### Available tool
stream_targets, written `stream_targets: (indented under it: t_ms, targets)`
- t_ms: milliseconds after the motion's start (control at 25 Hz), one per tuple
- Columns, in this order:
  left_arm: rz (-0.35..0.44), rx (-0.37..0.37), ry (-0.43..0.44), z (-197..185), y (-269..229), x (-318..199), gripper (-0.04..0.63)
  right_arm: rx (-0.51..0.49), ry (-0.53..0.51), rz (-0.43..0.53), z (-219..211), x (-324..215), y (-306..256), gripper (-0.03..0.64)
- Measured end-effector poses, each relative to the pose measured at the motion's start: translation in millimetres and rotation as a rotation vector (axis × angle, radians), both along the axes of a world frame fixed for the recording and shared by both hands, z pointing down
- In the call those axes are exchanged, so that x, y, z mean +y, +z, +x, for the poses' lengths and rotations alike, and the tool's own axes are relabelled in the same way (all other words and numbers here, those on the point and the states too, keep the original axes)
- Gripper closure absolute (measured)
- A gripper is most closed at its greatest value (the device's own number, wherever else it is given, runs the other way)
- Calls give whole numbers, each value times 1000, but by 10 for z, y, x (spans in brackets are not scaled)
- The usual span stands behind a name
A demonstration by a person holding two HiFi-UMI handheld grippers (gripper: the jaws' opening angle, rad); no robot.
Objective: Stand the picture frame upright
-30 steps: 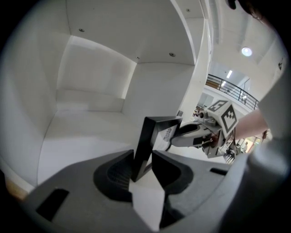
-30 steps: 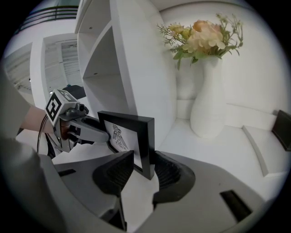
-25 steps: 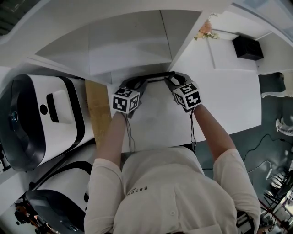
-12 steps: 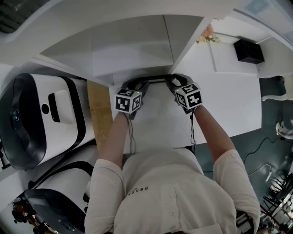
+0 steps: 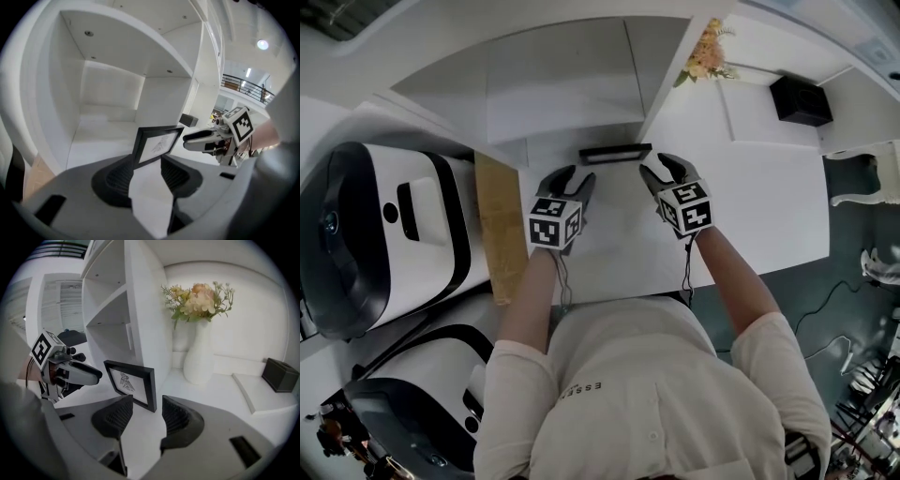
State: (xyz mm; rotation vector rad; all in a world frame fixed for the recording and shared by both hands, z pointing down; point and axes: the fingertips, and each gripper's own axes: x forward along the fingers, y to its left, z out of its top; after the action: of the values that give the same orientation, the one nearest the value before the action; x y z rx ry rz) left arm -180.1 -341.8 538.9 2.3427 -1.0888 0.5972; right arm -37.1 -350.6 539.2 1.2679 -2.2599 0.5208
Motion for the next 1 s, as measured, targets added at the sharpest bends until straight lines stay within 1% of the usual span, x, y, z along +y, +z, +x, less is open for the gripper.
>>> stream_targets:
  t_ms: [160, 240, 280, 320, 360, 440, 600, 680, 800, 1000]
  targets:
    - [55, 27, -41, -2, -236, 211, 434, -47, 12, 11, 19, 207, -175, 414]
    - [90, 38, -47, 6, -358, 327, 455, -69, 20, 36, 22, 302, -297, 421]
    - [105, 48, -48, 16, -417, 386, 459, -74, 26, 54, 32, 347, -367, 436]
    - [120, 56, -50, 25, -474, 447, 462, -77, 36, 75, 47, 390, -441, 470]
    - [136, 62, -53, 30, -535, 507, 480, -81, 45, 96, 62, 432, -518, 515]
    - [176, 64, -57, 35, -666, 617, 535, -102, 45, 131, 70, 523, -681, 561]
    - [262, 69, -59, 85, -980, 773, 559, -211, -33, 194, 37, 715, -1059, 591]
    - [295, 92, -65, 111, -1146, 834, 594, -247, -62, 230, 51, 789, -1251, 598]
    - [333, 138, -65, 141, -1360, 926, 594, -245, -114, 301, 66, 892, -1510, 601]
    - [397, 142, -23, 217, -1617, 1073, 594, -243, -164, 377, 104, 1041, -1810, 601]
